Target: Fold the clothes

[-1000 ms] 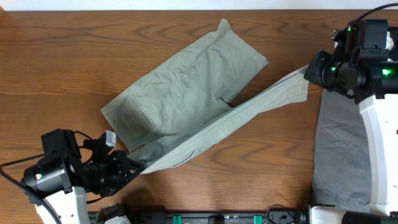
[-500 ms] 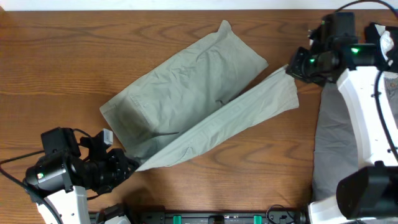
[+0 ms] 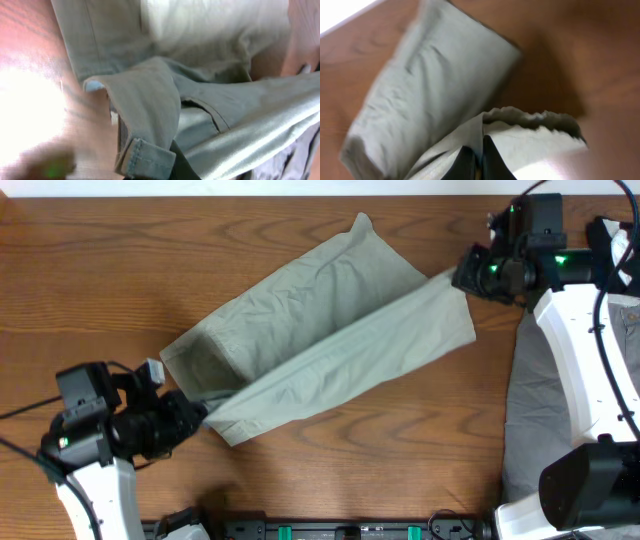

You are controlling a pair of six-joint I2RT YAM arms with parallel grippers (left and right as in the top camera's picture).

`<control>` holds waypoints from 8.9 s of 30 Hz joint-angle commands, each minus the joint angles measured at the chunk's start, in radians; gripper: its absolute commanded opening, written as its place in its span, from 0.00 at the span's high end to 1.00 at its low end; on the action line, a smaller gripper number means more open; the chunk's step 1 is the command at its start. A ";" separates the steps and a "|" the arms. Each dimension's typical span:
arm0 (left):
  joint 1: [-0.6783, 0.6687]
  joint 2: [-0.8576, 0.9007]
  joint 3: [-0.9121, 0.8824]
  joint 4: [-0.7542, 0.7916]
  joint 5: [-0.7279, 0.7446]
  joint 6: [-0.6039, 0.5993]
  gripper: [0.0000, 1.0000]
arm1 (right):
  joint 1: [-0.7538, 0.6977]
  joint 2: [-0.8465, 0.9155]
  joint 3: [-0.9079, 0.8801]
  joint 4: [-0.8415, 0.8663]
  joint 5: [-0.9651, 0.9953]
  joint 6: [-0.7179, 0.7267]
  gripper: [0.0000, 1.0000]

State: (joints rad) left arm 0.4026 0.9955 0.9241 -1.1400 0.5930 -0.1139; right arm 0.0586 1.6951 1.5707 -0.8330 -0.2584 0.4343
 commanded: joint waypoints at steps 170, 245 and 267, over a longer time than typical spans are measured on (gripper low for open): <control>-0.145 0.344 0.147 0.315 -0.201 0.005 0.23 | -0.031 0.383 0.011 -0.096 -0.139 -0.234 0.69; -0.145 0.344 0.147 0.319 -0.201 0.005 0.23 | -0.012 0.441 -0.172 0.657 -0.207 -0.128 0.55; -0.145 0.344 0.147 0.319 -0.201 0.005 0.23 | -0.001 0.438 -0.164 0.627 -0.243 -0.135 0.93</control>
State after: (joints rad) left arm 0.2596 1.3483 1.0599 -0.8196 0.3866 -0.1257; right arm 0.0502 2.1365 1.3960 -0.2070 -0.4328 0.3038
